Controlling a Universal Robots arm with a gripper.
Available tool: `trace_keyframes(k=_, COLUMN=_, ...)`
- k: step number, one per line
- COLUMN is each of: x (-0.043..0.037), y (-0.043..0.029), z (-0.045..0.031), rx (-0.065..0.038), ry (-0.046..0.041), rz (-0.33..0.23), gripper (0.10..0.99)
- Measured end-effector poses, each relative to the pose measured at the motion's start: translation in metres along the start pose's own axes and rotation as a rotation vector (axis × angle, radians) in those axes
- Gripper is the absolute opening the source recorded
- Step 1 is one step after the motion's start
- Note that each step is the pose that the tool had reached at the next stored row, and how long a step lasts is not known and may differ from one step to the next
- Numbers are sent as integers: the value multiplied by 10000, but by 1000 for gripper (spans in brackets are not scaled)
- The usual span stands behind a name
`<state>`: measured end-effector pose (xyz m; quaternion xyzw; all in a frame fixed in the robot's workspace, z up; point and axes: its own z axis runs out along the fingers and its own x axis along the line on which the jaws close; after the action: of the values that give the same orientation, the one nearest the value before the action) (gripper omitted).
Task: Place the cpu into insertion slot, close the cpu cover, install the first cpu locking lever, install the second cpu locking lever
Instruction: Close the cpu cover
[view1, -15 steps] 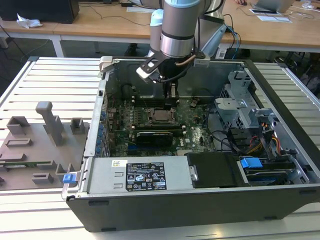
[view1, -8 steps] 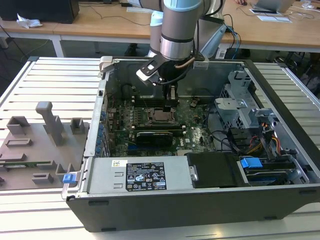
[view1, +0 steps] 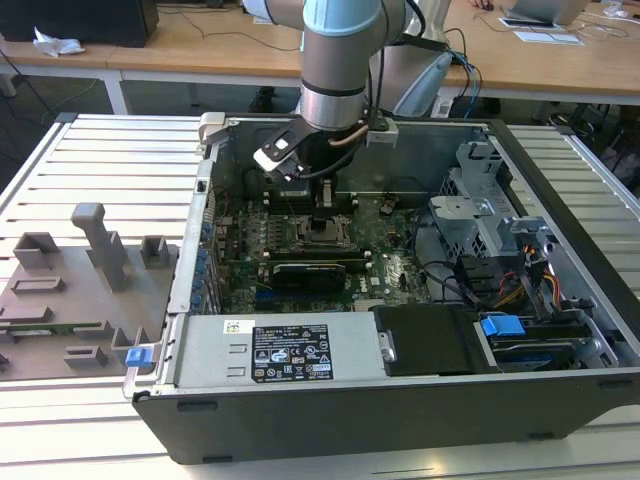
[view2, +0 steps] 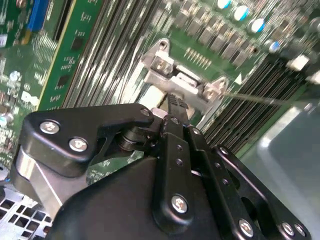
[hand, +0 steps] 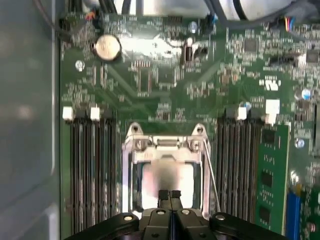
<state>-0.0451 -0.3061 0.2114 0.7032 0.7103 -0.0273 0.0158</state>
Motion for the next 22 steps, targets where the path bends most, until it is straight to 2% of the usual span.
trace_keyframes(k=1, x=1, y=-42, z=1, rx=-7, ry=0, rz=1, gripper=106)
trace_keyframes(k=8, x=3, y=-188, z=22, rx=-9, ry=0, rz=1, gripper=106)
trace_keyframes(k=17, x=7, y=-196, z=76, rx=-9, ry=-1, rz=1, gripper=106)
trace_keyframes(k=19, x=4, y=-197, z=-5, rx=-9, ry=-12, rz=1, gripper=106)
trace_keyframes(k=21, x=4, y=-186, z=-13, rx=-9, ry=-9, rz=2, gripper=106)
trace_keyframes(k=22, x=3, y=-139, z=-15, rx=24, ry=-12, rz=-2, gripper=106)
